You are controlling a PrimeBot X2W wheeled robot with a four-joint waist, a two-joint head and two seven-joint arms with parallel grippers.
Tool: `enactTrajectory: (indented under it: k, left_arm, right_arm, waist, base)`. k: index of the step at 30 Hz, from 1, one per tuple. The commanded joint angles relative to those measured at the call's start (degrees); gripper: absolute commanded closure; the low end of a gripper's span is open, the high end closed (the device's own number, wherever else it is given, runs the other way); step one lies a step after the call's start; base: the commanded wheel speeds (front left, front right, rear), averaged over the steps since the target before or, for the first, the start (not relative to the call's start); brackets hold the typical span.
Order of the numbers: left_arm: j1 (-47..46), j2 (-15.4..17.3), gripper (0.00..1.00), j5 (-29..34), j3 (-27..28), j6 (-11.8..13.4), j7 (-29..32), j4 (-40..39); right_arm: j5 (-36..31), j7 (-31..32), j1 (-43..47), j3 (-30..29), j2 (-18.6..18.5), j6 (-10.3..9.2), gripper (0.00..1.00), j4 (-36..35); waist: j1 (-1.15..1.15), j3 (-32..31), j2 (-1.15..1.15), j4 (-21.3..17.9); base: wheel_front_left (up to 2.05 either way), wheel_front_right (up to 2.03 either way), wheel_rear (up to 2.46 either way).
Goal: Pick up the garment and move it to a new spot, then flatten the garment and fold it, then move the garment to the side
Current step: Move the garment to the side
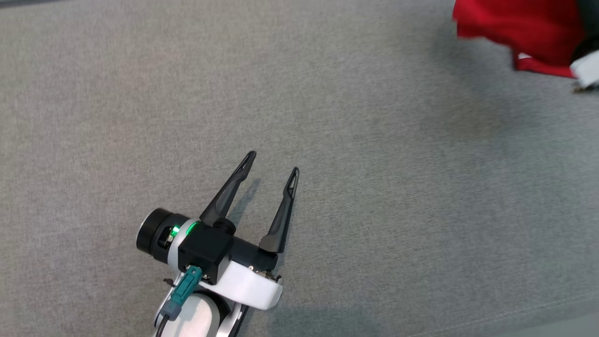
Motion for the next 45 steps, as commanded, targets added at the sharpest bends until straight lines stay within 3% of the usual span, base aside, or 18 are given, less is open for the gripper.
enactTrajectory:
  k: [1,9,18,30,38,39,40,41,42,45]
  left_arm:
    - [-2.0,0.5,0.00,0.8,1.2,-0.1,0.4,-2.6]
    - [-3.9,1.7,0.00,2.6,-0.1,-0.3,3.5,-8.3]
    - [-3.9,3.2,0.00,3.8,-0.6,0.0,5.5,-11.1]
    - [-4.5,4.9,0.00,4.9,-1.3,0.0,7.8,-13.9]
    - [-4.6,5.3,0.00,5.2,-2.0,0.0,8.4,-15.0]
    - [-4.6,5.3,0.00,5.3,-2.1,0.0,8.4,-15.0]
    - [-4.6,5.3,0.00,5.3,-2.2,0.0,8.4,-15.1]
    - [-4.6,5.3,0.00,5.2,-2.2,0.0,8.4,-15.1]
    - [-4.7,5.3,0.00,5.2,-2.2,0.1,8.4,-15.1]
    - [-4.8,5.3,0.00,5.2,-2.4,0.3,8.3,-15.0]
  right_arm:
    - [0.6,-0.9,-1.2,-0.4,-1.9,0.25,1.00,-0.1]
    - [3.0,-1.7,-10.2,-3.1,-5.2,0.25,1.00,6.3]
    - [3.3,-3.0,-10.7,-8.6,-6.8,0.25,1.00,16.4]
    - [-8.0,-3.0,-8.3,-25.9,-1.9,0.25,1.00,32.9]
    - [-14.3,-3.0,-9.2,-31.4,0.9,0.25,1.00,39.0]
    - [-15.1,-3.0,-9.4,-32.1,1.0,0.25,0.95,39.4]
    - [-15.8,-3.0,-9.6,-32.9,1.3,0.25,0.70,39.9]
    - [-16.6,-3.0,-9.7,-33.4,1.6,0.25,0.25,40.1]
    - [-17.3,-3.0,-9.8,-34.1,1.7,0.25,0.00,40.4]
    - [-19.8,-3.0,-10.0,-35.8,2.0,0.25,0.00,40.8]
  waist:
    - [0.00,2.8,0.00,1.7]
    - [0.00,8.7,0.00,5.0]
    - [0.00,12.4,0.00,5.3]
    - [0.00,15.1,0.00,3.2]
    - [0.00,16.1,0.00,3.8]
    - [0.00,16.2,0.00,3.9]
    - [0.00,16.2,0.00,4.0]
    - [0.00,16.3,0.00,4.1]
    - [0.00,16.3,0.00,4.1]
    - [0.00,16.2,0.00,4.0]
  base:
    - [0.00,0.00,0.00]
    - [0.00,0.00,0.00]
    - [0.00,0.00,0.00]
    - [0.00,0.00,0.00]
    - [0.00,0.00,0.00]
    - [0.00,0.00,0.00]
    - [0.00,0.00,0.00]
    - [0.00,0.00,0.00]
    - [0.00,0.00,0.00]
    - [0.00,0.00,0.00]
